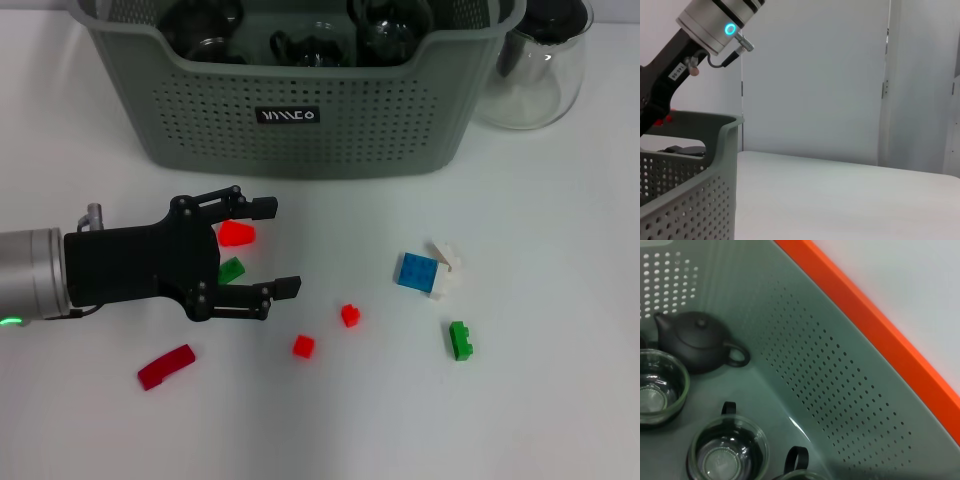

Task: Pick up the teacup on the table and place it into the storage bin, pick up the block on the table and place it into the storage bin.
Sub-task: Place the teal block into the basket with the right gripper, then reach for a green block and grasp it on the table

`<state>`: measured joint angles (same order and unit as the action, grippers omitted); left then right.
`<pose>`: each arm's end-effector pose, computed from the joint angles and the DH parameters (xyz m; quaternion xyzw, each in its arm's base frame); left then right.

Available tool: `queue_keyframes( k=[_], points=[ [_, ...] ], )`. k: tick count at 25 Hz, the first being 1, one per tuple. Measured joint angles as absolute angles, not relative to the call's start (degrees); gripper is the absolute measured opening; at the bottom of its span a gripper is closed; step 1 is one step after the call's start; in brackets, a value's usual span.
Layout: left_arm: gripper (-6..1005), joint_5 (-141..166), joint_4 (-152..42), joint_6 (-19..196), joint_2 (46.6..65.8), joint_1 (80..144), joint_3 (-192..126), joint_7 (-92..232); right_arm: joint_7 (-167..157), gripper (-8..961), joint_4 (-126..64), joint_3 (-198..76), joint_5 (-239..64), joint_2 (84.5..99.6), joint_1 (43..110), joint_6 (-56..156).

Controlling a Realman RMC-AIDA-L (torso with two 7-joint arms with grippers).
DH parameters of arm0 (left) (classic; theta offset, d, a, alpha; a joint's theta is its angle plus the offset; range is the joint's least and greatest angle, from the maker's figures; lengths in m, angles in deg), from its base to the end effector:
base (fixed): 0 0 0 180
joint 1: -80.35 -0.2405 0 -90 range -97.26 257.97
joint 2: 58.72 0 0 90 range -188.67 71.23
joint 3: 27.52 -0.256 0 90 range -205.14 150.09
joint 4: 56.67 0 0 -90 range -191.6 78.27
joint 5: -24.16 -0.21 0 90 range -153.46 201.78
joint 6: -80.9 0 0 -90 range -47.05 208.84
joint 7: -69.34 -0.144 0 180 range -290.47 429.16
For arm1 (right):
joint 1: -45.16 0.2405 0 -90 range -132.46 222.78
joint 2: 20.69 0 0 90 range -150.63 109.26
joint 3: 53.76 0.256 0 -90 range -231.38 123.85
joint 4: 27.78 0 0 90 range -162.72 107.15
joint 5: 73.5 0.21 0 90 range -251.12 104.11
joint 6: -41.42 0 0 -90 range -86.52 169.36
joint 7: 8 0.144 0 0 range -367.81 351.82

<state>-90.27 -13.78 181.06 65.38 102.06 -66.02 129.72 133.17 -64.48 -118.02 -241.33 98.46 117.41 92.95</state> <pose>-0.2672 0.2705 -0.0142 -0.9493 -0.0822 -0.2792 0.1188 0.0647 0.5039 -0.0176 -0.9070 0.1449 -0.1371 0.3709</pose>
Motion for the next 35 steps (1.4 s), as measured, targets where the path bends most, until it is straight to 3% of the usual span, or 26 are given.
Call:
queue_keyframes(
  k=[4, 9, 16, 27, 35],
  points=[
    [888, -90.3, -13.8, 181.1, 65.38, 102.1, -66.0, 129.8, 133.2, 479, -64.7, -118.5, -241.4, 98.47, 117.4, 92.9],
    [888, -90.3, -13.8, 181.1, 65.36, 102.1, -66.0, 130.1, 133.2, 731, -67.9, -118.5, -241.1, 98.66, 117.0, 93.9],
    [888, -90.6, -13.4, 181.7, 65.28, 102.1, -65.9, 130.7, 130.3, 734, -89.7, -118.3, -229.6, 99.03, 110.1, 107.0],
    [887, -91.0, -13.3, 182.2, 64.88, 101.8, -65.9, 130.8, 122.0, 726, -114.6, -113.2, -195.9, 94.63, 92.6, 142.6],
    [888, -91.7, -13.2, 182.0, 64.78, 101.8, -65.9, 130.7, 118.1, 721, -114.1, -119.6, -200.4, 95.07, 85.4, 154.9]
  ],
)
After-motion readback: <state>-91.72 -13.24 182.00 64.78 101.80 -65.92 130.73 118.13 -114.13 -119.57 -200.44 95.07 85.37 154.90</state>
